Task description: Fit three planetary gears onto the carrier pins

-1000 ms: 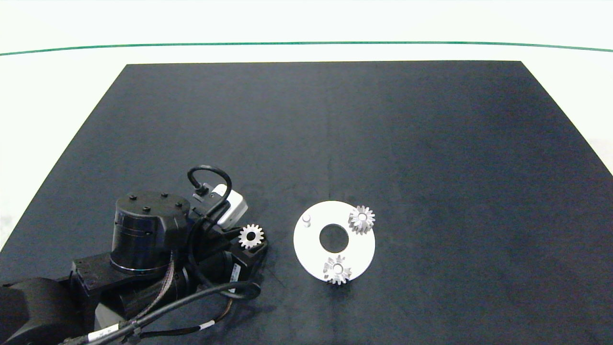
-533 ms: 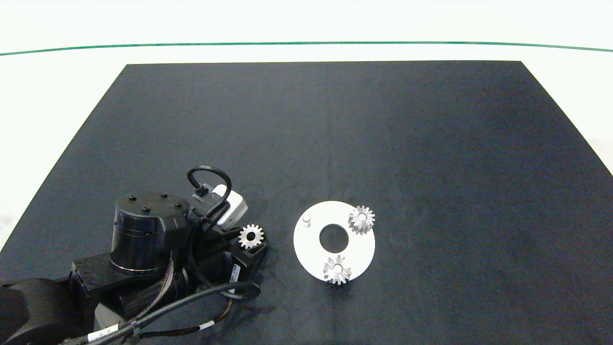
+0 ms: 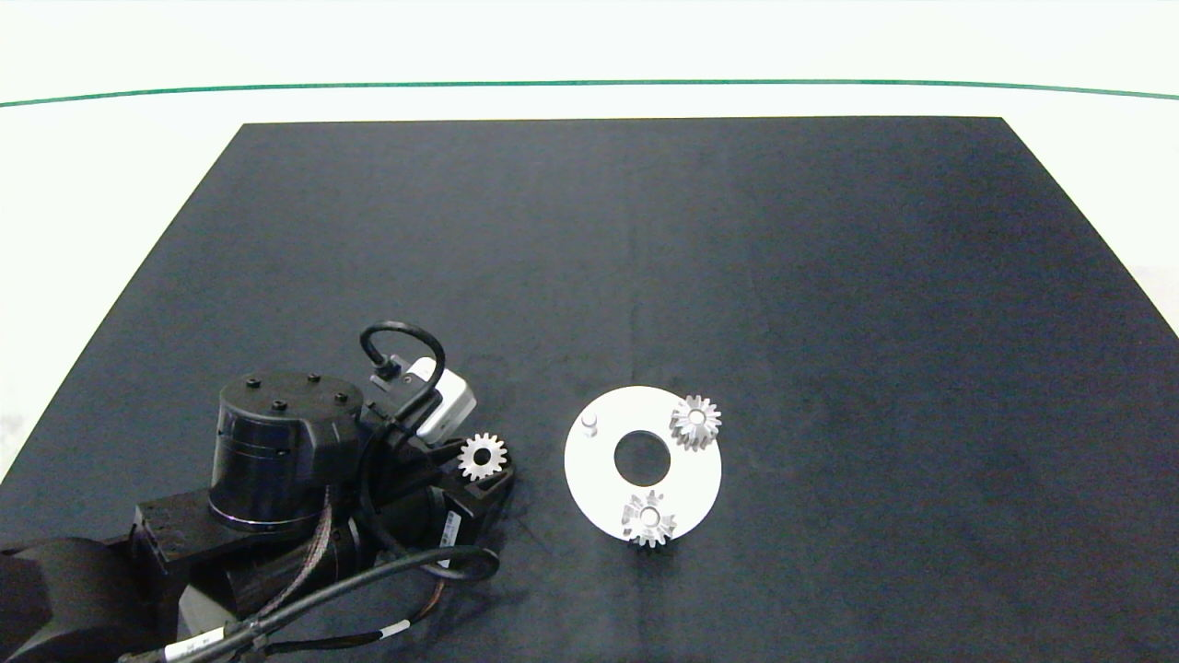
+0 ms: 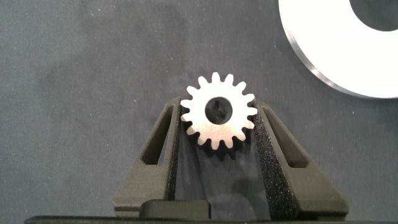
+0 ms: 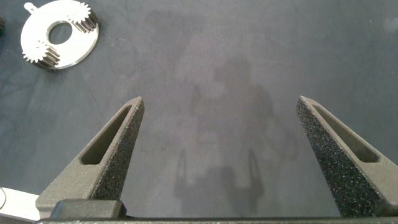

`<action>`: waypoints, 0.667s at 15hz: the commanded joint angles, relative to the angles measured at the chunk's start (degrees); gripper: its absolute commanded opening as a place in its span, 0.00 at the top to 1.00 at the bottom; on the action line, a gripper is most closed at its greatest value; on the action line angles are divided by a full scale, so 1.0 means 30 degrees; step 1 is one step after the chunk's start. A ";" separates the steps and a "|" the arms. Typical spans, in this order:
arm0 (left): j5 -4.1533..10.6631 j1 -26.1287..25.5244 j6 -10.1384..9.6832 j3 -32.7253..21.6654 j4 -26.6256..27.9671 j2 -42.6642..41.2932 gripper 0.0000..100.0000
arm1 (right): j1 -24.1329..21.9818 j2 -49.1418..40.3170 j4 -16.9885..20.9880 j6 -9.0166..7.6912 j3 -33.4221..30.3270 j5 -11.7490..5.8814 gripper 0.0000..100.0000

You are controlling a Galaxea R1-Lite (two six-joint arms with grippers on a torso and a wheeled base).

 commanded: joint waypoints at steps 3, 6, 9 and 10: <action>0.0027 -0.0002 0.0014 0.0034 -0.0066 -0.0077 1.00 | 0.0007 0.0035 0.0044 -0.0039 0.0007 -0.0015 0.00; 0.0027 -0.0266 0.0043 -0.0083 -0.0096 -0.0633 1.00 | 0.0036 -0.0023 0.0044 -0.0039 0.0007 -0.0045 0.00; 0.0056 -0.0940 0.0131 -0.0757 0.0139 -0.1395 1.00 | 0.0066 0.0065 0.0015 -0.0098 -0.0052 -0.0045 0.00; 0.0086 -0.1028 0.0131 -0.1138 0.0461 -0.1366 1.00 | 0.0066 0.0035 0.0015 -0.0098 -0.0052 -0.0045 0.00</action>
